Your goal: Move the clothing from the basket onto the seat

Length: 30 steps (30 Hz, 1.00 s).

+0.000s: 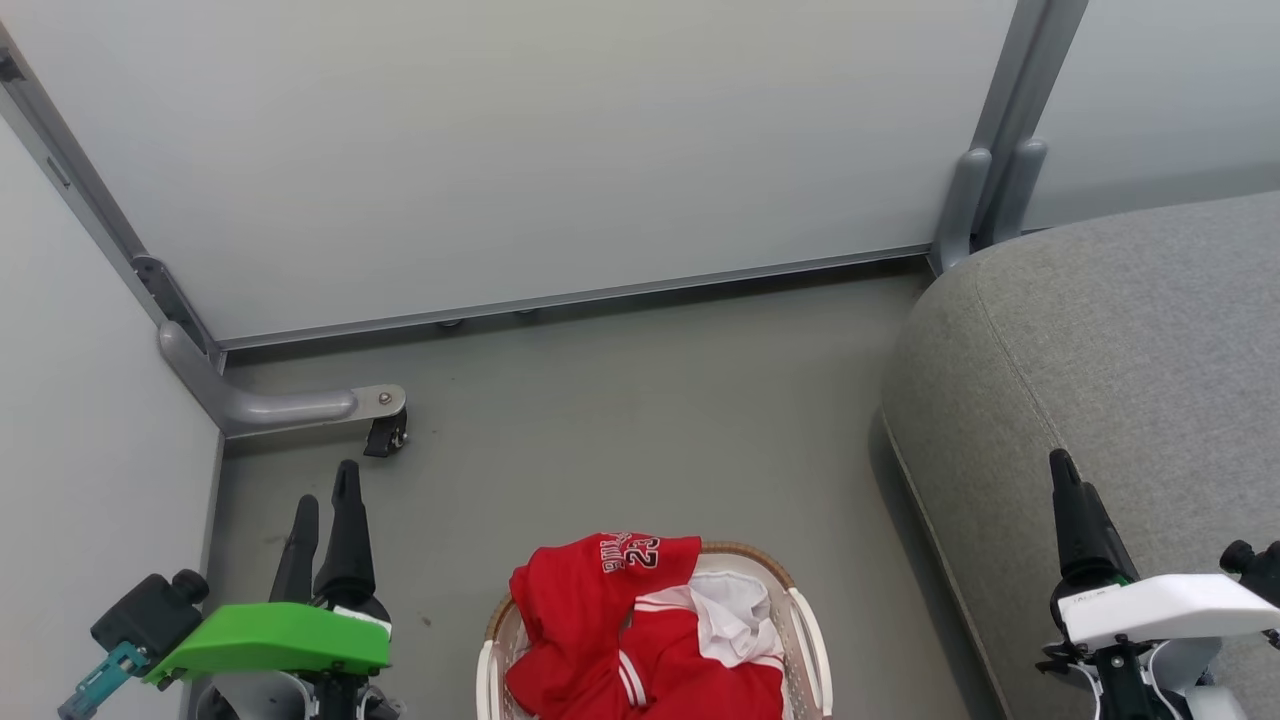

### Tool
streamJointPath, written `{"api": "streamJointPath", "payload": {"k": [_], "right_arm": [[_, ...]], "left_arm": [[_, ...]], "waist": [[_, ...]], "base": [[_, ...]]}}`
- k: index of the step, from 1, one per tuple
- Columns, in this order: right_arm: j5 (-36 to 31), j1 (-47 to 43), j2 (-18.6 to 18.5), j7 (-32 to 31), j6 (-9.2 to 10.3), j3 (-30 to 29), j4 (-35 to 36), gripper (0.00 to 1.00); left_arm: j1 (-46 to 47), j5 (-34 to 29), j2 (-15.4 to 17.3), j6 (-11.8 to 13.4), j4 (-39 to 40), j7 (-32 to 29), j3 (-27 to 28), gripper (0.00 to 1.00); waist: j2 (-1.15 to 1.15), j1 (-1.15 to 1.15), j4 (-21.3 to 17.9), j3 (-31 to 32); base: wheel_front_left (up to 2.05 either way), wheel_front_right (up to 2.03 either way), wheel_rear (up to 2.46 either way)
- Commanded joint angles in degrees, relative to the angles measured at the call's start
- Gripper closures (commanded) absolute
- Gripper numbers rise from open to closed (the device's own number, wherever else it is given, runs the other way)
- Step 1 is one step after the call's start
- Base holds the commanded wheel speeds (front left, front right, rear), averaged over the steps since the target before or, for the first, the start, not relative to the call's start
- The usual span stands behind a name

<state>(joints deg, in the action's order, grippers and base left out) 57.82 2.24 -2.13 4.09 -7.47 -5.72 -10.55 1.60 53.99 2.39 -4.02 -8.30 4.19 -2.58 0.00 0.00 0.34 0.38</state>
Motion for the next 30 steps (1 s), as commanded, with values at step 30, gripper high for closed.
{"api": "streamJointPath", "payload": {"k": [30], "right_arm": [[-25.98,-2.24,-0.67,5.36,-0.03,3.46,0.62,0.00]], "left_arm": [[-2.98,-22.44,0.51,2.92,-1.46,5.34,-2.61,0.00]], "waist": [[0.00,0.00,0.44,0.03]], "base": [[0.00,0.00,0.00]]}}
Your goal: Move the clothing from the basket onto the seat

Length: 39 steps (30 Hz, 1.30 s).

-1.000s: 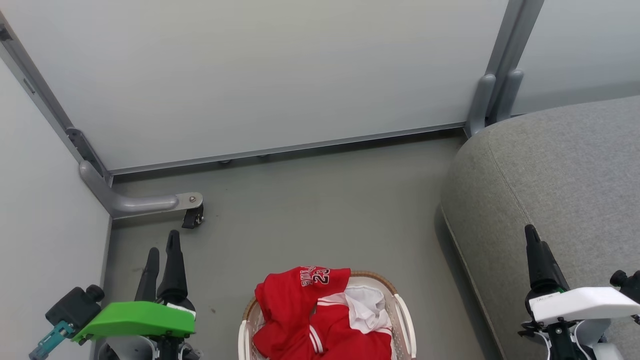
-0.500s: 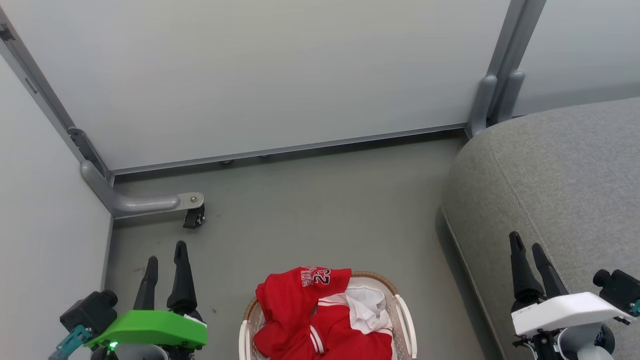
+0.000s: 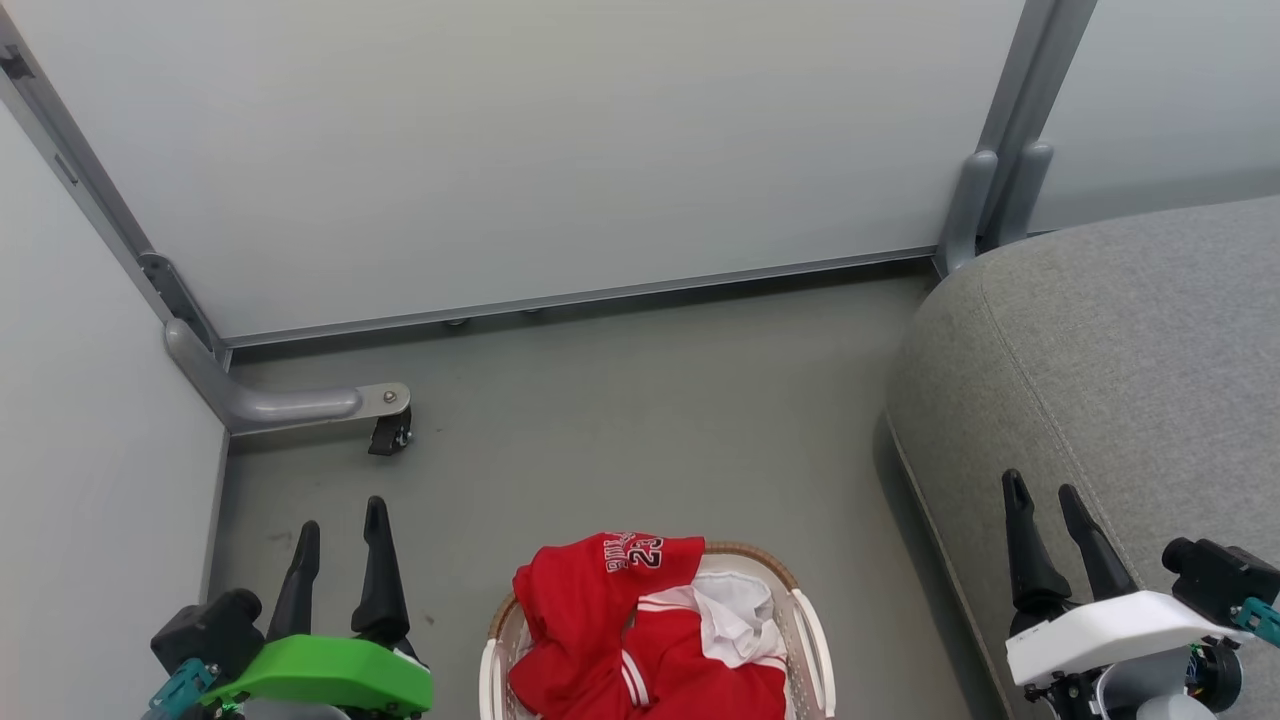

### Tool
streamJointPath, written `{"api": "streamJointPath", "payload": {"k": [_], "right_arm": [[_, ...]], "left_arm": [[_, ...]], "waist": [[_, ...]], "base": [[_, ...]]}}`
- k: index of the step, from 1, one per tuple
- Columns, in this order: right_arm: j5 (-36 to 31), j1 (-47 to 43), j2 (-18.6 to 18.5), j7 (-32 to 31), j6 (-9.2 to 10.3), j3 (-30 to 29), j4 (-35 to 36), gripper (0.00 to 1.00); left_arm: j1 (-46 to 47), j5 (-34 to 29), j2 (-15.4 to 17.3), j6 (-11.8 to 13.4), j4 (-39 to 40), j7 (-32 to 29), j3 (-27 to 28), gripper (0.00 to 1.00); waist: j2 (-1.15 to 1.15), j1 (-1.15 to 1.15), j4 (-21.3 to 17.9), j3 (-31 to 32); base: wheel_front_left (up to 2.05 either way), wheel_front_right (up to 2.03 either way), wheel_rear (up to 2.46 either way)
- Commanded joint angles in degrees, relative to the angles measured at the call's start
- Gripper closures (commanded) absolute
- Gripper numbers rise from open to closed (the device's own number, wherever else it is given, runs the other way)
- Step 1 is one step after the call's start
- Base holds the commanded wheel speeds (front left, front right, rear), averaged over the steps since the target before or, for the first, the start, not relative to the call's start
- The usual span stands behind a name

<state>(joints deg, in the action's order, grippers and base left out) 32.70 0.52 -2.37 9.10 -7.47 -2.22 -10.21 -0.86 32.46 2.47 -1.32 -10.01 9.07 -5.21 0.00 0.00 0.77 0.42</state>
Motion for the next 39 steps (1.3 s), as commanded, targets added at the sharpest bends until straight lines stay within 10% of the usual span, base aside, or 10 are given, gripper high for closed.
{"api": "streamJointPath", "payload": {"k": [1,39], "right_arm": [[-1.33,-0.53,-0.43,0.51,-0.03,-0.04,0.26,0.00],[-18.38,-1.56,-0.62,5.17,-0.03,0.38,0.51,0.00]], "left_arm": [[-0.59,-1.31,0.44,0.23,0.20,0.53,-0.05,0.00],[-1.85,-16.73,0.55,1.48,-3.82,5.16,-1.46,0.00]], "waist": [[0.00,0.00,0.02,-0.01],[0.00,0.00,0.65,-0.12]], "base": [[0.00,0.00,0.00],[0.00,0.00,0.00]]}}
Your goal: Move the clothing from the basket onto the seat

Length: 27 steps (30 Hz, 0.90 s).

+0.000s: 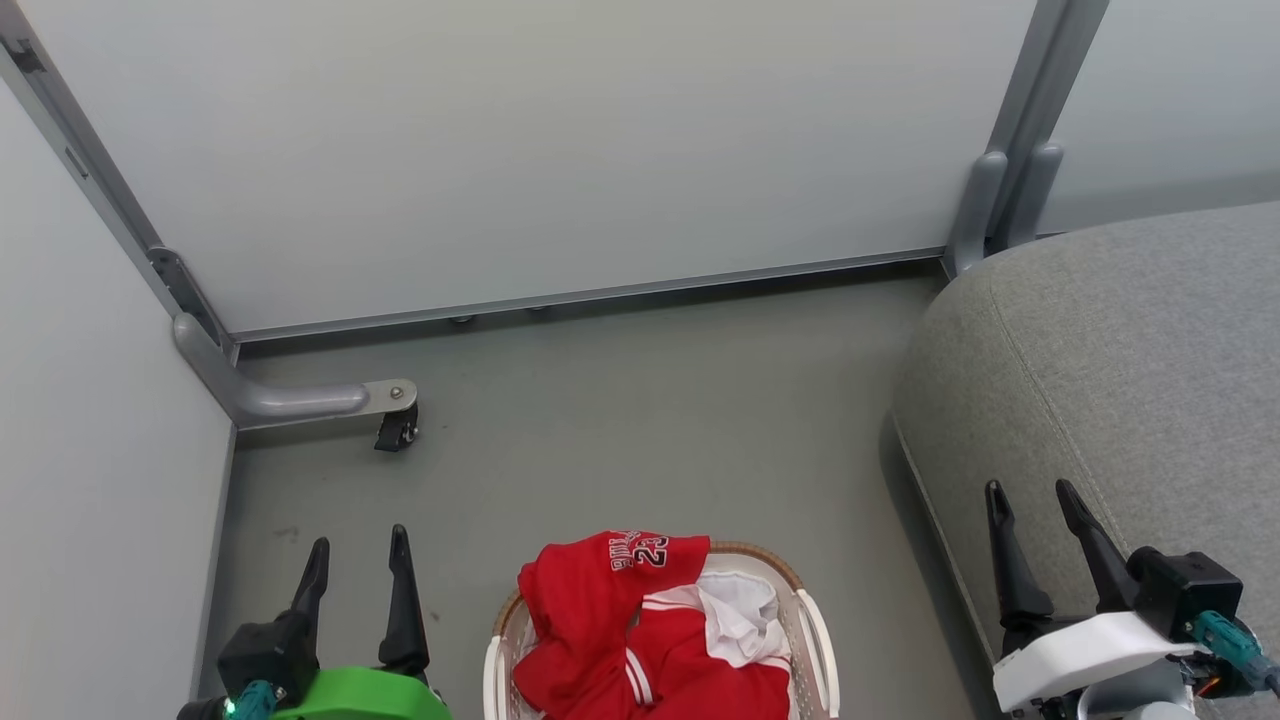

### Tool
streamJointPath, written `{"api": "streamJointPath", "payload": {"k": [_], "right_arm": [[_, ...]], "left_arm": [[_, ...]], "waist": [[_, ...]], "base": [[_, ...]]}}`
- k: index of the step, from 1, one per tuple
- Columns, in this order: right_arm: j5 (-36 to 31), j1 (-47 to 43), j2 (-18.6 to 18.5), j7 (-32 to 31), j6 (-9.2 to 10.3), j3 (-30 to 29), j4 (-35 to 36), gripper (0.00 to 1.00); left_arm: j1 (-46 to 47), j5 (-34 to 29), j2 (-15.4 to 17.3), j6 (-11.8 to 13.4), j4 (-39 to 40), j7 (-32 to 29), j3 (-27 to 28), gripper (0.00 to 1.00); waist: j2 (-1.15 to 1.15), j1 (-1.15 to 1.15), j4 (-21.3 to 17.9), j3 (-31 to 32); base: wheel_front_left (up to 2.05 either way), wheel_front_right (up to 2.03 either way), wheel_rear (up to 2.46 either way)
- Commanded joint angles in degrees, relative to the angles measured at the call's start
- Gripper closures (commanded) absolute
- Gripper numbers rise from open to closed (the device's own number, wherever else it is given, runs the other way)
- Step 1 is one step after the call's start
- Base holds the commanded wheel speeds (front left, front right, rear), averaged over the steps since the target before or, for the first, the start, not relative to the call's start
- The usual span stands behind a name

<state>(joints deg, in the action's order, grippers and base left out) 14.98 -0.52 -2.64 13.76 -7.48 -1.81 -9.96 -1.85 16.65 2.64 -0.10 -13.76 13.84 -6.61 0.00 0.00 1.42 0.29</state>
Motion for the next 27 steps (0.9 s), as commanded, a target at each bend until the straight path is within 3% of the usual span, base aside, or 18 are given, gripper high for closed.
{"api": "streamJointPath", "payload": {"k": [1,11,27], "right_arm": [[-1.09,-0.56,-0.36,0.54,-0.02,-0.03,0.26,0.00],[-4.57,-0.83,-0.41,1.56,-0.02,0.22,0.30,0.00],[-4.05,-0.56,-0.39,1.52,-0.02,0.05,-0.23,0.00]], "left_arm": [[-0.89,-1.31,0.38,0.23,-0.18,0.46,-0.12,0.00],[-1.06,-4.42,0.42,0.62,-0.96,1.56,-0.76,0.00],[-0.47,-3.61,0.41,0.60,-1.92,1.33,-1.01,0.00]], "waist": [[0.00,0.00,0.02,0.01],[0.00,0.00,0.15,-0.02],[0.00,0.00,0.22,-0.15]], "base": [[0.00,0.00,0.00],[0.00,0.00,0.00],[0.00,0.00,0.00]]}}
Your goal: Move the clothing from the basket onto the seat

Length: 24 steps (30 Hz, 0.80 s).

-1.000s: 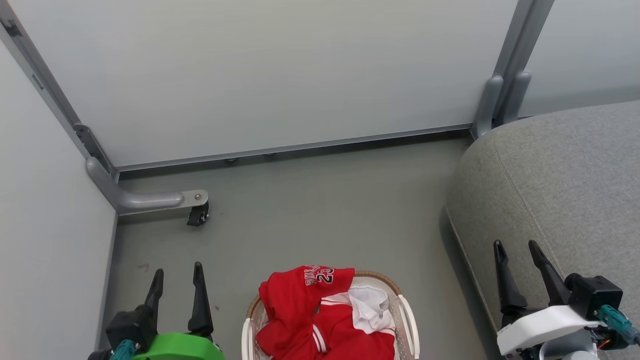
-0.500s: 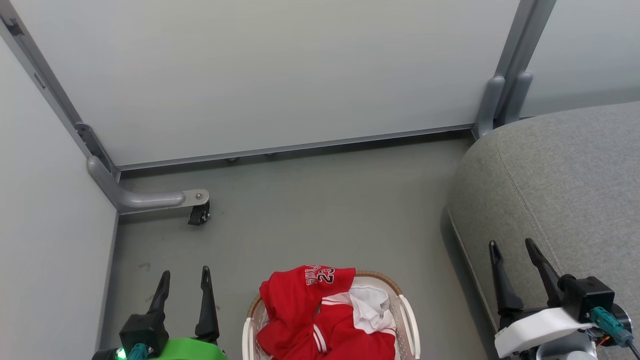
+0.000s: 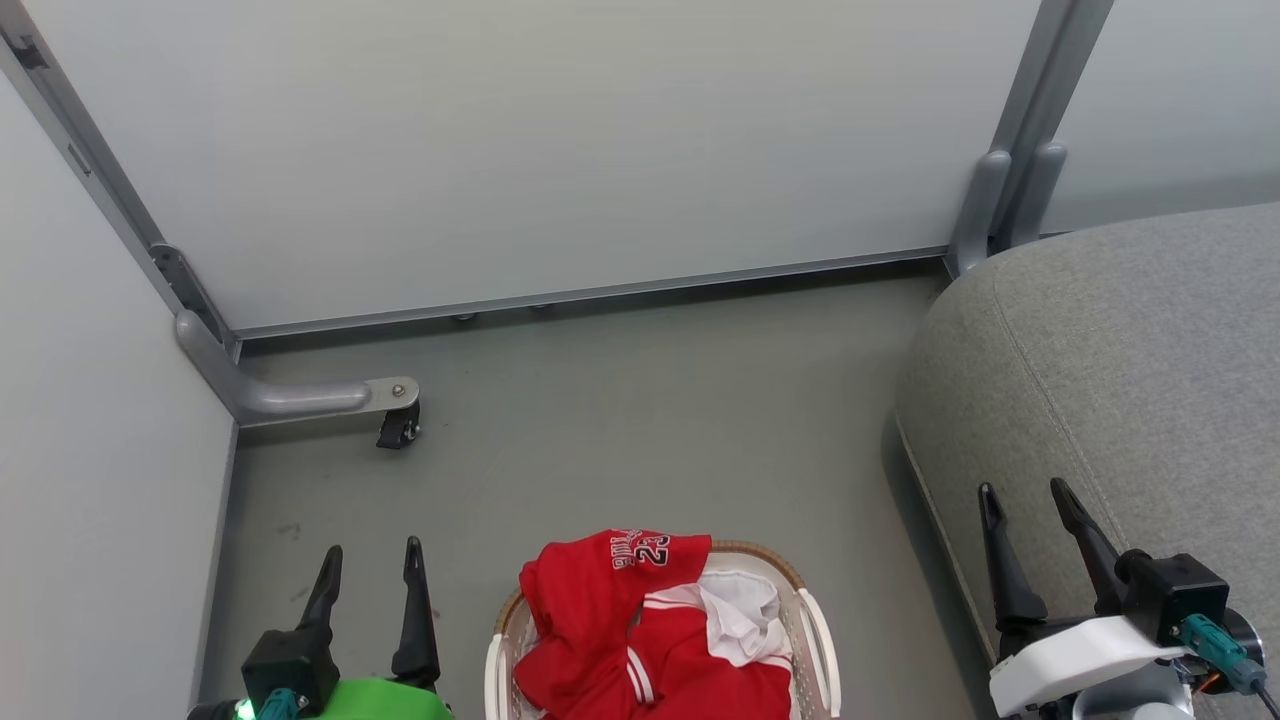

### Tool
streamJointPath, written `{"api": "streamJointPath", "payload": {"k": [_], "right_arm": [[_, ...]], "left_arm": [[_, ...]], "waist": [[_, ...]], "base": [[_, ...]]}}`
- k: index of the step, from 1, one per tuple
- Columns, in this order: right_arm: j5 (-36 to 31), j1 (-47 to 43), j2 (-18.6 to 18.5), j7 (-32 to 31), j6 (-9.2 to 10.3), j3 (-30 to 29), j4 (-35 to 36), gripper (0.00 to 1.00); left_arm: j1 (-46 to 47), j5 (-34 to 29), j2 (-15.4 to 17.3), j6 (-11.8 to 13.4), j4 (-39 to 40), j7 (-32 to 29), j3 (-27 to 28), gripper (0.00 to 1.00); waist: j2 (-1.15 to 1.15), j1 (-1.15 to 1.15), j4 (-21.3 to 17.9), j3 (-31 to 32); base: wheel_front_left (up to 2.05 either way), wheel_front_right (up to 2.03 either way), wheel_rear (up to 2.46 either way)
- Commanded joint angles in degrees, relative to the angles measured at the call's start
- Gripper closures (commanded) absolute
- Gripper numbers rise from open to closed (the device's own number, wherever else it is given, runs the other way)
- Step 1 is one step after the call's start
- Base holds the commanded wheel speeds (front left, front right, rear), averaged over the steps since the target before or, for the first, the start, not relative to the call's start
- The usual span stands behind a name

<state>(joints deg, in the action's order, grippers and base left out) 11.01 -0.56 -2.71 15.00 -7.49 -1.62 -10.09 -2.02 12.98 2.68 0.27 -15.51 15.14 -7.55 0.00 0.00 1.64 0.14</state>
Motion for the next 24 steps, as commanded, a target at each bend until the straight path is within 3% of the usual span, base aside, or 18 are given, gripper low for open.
{"api": "streamJointPath", "payload": {"k": [1,13,19,24], "right_arm": [[-0.03,-0.50,-0.32,0.28,0.00,-0.13,-0.11,0.00],[-0.47,0.89,-0.32,0.28,0.00,-0.20,0.58,0.00],[-0.73,4.20,-0.31,0.27,0.00,-0.77,1.71,0.00],[-0.29,8.38,-0.31,0.27,0.00,-1.10,2.48,0.00]], "left_arm": [[-0.28,0.08,0.38,0.22,-0.25,0.02,-0.09,0.00],[2.79,-2.46,0.36,-1.39,-1.54,0.02,-1.93,0.00],[10.07,-5.68,0.38,-3.90,-7.06,-0.01,-4.28,0.00],[18.13,-6.40,0.34,-5.32,-16.32,0.00,-7.52,0.00]], "waist": [[0.00,0.00,0.00,0.01],[0.00,0.00,-0.77,-2.01],[0.00,0.00,-2.51,-8.59],[0.00,0.00,-4.47,-15.75]], "base": [[0.00,0.00,0.00],[0.00,0.00,0.00],[0.00,0.00,0.00],[0.00,0.00,0.00]]}}
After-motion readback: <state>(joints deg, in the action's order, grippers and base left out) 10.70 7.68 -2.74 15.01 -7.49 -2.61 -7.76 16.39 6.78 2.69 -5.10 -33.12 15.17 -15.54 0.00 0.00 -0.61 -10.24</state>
